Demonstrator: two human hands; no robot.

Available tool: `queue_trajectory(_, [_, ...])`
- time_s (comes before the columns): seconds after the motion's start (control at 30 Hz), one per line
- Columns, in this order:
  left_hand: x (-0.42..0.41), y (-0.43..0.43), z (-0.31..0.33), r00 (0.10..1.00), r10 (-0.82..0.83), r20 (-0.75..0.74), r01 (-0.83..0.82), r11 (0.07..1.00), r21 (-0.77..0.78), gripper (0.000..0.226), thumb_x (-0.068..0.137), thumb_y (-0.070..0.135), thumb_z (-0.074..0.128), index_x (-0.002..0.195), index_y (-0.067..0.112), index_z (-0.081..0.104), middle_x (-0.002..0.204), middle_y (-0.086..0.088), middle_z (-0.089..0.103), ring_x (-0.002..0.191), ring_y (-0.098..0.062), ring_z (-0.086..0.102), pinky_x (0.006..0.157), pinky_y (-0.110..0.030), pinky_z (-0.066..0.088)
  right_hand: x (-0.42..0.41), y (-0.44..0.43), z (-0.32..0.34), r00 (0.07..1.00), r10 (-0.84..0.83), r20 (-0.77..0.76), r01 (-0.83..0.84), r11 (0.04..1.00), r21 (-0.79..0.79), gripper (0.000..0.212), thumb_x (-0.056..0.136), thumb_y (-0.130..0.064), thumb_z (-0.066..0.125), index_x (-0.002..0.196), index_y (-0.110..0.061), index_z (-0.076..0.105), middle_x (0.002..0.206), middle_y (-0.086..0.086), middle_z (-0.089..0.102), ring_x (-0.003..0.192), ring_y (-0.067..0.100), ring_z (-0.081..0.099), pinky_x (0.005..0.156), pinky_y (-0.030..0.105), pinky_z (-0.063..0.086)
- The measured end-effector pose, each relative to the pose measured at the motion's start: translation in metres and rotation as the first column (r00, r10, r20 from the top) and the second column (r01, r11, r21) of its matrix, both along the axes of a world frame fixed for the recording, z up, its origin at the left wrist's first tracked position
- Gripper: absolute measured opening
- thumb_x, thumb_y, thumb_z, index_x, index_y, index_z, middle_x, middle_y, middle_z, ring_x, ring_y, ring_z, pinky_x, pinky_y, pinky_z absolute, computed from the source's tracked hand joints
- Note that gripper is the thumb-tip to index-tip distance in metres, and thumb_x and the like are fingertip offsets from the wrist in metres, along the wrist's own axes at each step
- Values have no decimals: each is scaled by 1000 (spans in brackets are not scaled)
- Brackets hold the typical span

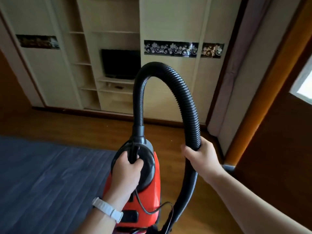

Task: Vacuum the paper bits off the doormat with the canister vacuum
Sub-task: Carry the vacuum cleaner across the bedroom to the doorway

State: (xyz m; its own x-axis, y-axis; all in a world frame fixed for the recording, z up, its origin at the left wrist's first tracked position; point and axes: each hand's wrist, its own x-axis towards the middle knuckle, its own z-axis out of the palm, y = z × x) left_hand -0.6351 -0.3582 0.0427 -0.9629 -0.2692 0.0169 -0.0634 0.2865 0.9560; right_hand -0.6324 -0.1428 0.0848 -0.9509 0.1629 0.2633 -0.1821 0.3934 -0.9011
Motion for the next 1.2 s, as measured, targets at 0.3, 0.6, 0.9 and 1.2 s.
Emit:
queue_trajectory(0.3, [-83, 62, -5, 995, -64, 79, 66, 998, -15, 11, 88, 7, 58, 85, 17, 62, 46, 0, 49, 34, -16, 44, 38, -25, 37, -79, 66, -26, 991, -131, 10, 130, 967, -219, 21, 90, -11, 65, 75, -13, 52, 51, -3, 55, 48, 12, 52, 45, 26, 45])
queue_trajectory(0.6, [-211, 157, -4, 992, -10, 127, 20, 997, -72, 10, 91, 6, 55, 88, 14, 61, 47, -1, 46, 35, -16, 42, 39, -26, 37, -212, 177, -23, 993, -96, 61, 107, 974, -200, 17, 88, -14, 68, 78, -9, 55, 58, 3, 58, 48, 10, 52, 45, 21, 45])
queue_trajectory(0.9, [-310, 224, 9, 996, -22, 87, 29, 997, -70, 7, 95, 13, 55, 92, 10, 61, 52, -7, 46, 39, -19, 43, 38, -24, 39, -304, 237, -11, 999, -11, 40, 19, 981, -194, 20, 88, -13, 69, 76, -19, 55, 62, 2, 58, 51, 9, 53, 46, 15, 44])
queue_trajectory(1.2, [-417, 259, -18, 985, -91, 148, 91, 996, 7, 8, 96, 12, 55, 93, 6, 59, 53, -7, 44, 36, -17, 40, 38, -24, 36, -399, 273, -28, 995, -69, 76, 80, 987, -138, 20, 89, -14, 70, 78, -20, 54, 61, 3, 59, 49, 7, 53, 46, 14, 45])
